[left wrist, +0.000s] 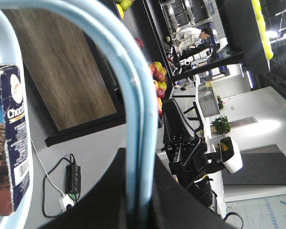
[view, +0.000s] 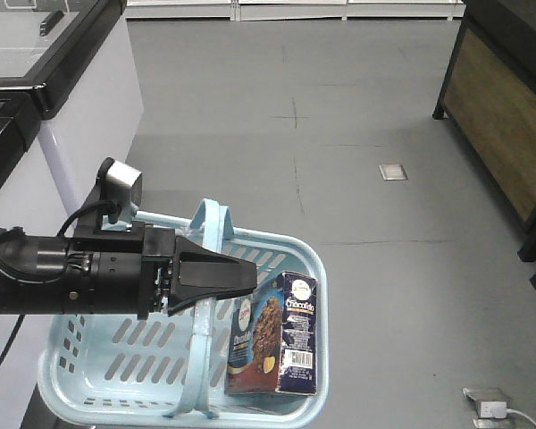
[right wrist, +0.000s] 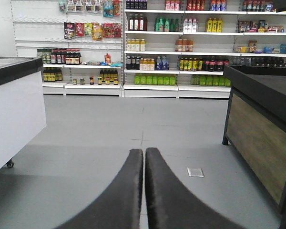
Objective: Left arm holds basket, right arm returns cookies
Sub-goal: 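Hold the basket in the left gripper while driving toward the shelves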
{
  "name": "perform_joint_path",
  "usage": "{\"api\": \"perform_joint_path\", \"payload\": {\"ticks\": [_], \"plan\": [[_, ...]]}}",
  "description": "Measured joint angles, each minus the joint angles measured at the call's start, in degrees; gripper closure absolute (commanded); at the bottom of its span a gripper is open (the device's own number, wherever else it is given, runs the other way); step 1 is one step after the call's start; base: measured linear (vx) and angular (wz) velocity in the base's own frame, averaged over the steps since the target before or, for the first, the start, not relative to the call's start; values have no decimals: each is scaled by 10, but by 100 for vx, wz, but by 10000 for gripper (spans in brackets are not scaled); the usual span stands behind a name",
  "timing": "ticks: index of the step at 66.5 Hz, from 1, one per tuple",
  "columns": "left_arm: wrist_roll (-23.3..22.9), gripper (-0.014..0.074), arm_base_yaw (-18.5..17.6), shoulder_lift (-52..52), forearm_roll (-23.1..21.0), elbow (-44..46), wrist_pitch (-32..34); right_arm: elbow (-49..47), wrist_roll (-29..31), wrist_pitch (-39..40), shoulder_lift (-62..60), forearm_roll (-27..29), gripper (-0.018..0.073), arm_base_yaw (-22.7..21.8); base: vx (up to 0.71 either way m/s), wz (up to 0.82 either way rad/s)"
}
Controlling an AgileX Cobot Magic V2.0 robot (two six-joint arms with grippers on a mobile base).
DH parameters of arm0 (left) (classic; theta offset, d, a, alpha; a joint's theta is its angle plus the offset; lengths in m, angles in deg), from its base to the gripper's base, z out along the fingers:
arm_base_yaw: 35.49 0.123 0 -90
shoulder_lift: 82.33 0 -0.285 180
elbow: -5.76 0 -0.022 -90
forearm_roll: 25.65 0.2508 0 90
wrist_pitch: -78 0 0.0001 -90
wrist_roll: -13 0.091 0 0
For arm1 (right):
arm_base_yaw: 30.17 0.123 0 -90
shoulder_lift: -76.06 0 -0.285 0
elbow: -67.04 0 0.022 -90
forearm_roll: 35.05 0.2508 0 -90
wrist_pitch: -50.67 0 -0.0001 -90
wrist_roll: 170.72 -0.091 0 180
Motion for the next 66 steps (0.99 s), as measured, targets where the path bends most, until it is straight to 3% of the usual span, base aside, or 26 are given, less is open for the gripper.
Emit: {"api": "perform_joint_path", "payload": {"ticks": [66], "plan": [[0, 603, 0, 0, 0, 0, 2, 0, 0, 0, 0, 0, 567, 0, 44, 0]]}}
